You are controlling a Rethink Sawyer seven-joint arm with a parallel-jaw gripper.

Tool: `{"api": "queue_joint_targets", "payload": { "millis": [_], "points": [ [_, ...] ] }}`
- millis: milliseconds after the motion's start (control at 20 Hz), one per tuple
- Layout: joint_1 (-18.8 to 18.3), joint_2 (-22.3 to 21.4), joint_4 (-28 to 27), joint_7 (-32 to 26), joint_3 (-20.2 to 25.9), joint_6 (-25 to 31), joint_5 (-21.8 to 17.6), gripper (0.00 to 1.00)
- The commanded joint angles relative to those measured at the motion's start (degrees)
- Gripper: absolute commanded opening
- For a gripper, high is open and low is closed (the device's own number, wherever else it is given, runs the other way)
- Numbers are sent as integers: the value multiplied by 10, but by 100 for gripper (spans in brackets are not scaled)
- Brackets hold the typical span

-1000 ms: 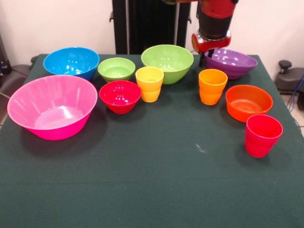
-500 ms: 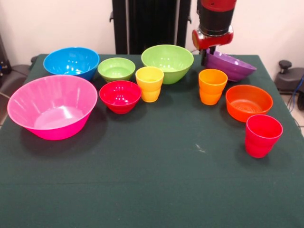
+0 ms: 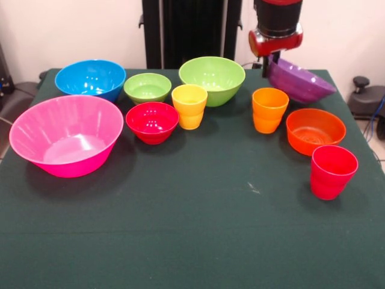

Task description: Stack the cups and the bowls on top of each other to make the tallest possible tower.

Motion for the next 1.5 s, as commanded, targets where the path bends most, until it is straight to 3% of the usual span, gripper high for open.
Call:
{"api": "queue_joint_targets", "payload": {
  "millis": [50,300,550,700,850,1050,1500],
  "points": [
    [-55,-91,74,14,148,143,81,0],
    [-94,-145,133,-7,230,187,139,0],
    [-108,-195,142,-13,264,233,185,0],
    [-111,-196,86,-17,228,260,145,0],
    [-121,-177,8,-38,187,298,65,0],
    [-123,-158,-58,-36,164,311,-4,0],
    [-165,-122,-127,-65,189,326,-34,0]
  ]
}}
